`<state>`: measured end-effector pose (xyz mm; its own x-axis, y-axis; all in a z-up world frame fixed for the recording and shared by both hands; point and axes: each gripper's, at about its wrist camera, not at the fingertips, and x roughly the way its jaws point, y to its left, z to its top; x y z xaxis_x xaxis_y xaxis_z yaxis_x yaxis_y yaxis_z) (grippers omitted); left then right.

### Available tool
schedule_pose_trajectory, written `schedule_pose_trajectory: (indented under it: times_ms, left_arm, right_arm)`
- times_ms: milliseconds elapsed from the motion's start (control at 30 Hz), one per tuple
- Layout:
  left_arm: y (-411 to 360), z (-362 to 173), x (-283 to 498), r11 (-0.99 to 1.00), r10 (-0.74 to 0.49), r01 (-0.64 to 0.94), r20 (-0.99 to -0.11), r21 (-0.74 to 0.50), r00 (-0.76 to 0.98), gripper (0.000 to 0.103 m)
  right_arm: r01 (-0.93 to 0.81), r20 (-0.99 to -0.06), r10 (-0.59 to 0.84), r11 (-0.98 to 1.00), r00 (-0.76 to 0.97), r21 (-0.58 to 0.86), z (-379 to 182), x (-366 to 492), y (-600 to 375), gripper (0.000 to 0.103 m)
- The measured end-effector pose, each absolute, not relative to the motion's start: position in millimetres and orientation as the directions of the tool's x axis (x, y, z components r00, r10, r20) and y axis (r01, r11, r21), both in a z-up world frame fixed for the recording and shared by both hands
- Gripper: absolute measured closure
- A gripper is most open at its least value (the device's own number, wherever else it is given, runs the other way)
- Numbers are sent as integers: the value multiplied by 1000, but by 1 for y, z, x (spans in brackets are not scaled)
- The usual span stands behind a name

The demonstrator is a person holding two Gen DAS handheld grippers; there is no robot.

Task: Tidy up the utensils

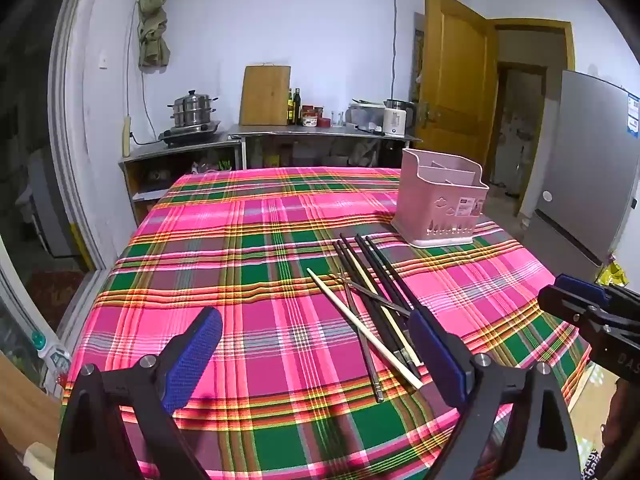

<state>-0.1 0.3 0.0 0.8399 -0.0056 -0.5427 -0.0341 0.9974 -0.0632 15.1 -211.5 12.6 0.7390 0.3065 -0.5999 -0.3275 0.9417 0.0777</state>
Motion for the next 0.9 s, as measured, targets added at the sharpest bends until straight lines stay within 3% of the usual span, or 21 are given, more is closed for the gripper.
schedule_pose_trajectory:
  times_ms: [900]
  left_arm:
    - [1,-2,-1,997,-6,-36,-556,-64,831,9]
  right_arm:
    - [-328,-602,310,941,736,83,13,14,-214,59]
